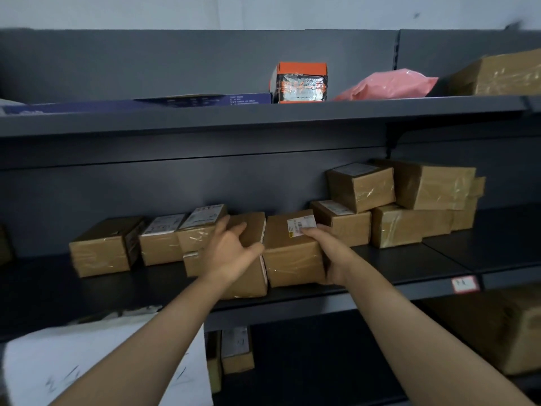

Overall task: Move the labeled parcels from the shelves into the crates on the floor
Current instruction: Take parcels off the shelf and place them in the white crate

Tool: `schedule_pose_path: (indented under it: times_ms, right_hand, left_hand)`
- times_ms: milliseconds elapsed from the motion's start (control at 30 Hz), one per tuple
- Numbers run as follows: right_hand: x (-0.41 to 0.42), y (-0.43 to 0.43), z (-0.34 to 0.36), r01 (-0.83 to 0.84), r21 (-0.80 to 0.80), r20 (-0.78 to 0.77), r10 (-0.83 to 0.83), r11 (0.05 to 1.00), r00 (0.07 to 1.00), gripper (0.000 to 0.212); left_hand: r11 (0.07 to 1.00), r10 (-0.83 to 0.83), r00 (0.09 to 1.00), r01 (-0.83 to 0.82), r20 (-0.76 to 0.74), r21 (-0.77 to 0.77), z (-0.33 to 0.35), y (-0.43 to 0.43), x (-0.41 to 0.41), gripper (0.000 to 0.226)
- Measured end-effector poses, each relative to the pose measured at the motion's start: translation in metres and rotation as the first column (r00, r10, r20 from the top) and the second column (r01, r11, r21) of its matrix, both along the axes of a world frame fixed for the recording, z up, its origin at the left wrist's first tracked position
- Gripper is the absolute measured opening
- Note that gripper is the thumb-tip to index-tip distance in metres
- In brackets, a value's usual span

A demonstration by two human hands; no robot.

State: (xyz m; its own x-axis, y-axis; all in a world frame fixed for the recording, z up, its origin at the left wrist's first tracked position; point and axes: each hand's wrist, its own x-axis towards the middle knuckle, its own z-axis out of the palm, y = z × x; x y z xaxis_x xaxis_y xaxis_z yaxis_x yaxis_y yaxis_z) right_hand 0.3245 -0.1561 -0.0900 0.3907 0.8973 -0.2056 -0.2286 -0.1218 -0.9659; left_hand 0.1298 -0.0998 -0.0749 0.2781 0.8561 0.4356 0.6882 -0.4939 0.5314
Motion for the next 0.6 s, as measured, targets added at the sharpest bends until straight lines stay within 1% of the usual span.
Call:
schedule_pose_path:
  times_ms: [100,167,267,333,367,433,500,533,600]
  right_hand:
    - [-0.009,-0.011,-0.011,-0.054,0.080,-0.021,0.055,0.995,0.998,0.059]
    - [-0.011,-0.018,-0.017,-0.035,0.151,0.032,0.031,0.988,0.999,0.063]
    - [-0.011,-0.032,-0.019,-0.056,0.191,0.083,0.041,0.980,0.996,0.085]
    - [-0.011,-0.041,-0.017,-0.119,0.179,0.106,0.101,0.977,0.989,0.095]
    - [-0.011,-0.046,-0.016,-0.146,0.164,0.121,0.127,0.976,0.984,0.095]
    - [-0.012,-0.055,-0.013,-0.190,0.133,0.177,0.165,0.973,0.970,0.089]
    - [-0.012,-0.062,-0.011,-0.209,0.120,0.215,0.180,0.971,0.960,0.082]
    - [-0.012,-0.065,-0.012,-0.201,0.126,0.234,0.167,0.972,0.958,0.083]
    - [-0.010,-0.071,-0.016,-0.154,0.152,0.284,0.106,0.976,0.953,0.095]
  left_hand:
    - [1.000,-0.009,0.999,0.010,0.039,0.000,-0.001,-0.010,-0.011,0.057]
    - [0.999,-0.034,0.993,0.033,0.115,0.007,-0.002,-0.014,-0.017,0.054]
    - [0.999,-0.016,0.978,0.023,0.210,-0.031,-0.002,-0.024,-0.020,0.057]
    - [0.989,0.037,0.984,-0.011,0.174,-0.148,0.001,-0.031,-0.019,0.066]
    - [0.976,0.054,0.990,-0.025,0.130,-0.215,0.004,-0.033,-0.018,0.070]
    - [0.950,0.065,0.997,-0.053,0.032,-0.307,0.009,-0.036,-0.014,0.074]
    - [0.931,0.074,0.997,-0.074,-0.014,-0.359,0.013,-0.040,-0.010,0.078]
    - [0.925,0.088,0.996,-0.089,-0.019,-0.371,0.013,-0.042,-0.008,0.080]
    - [0.919,0.115,0.993,-0.105,0.004,-0.379,0.012,-0.051,-0.007,0.089]
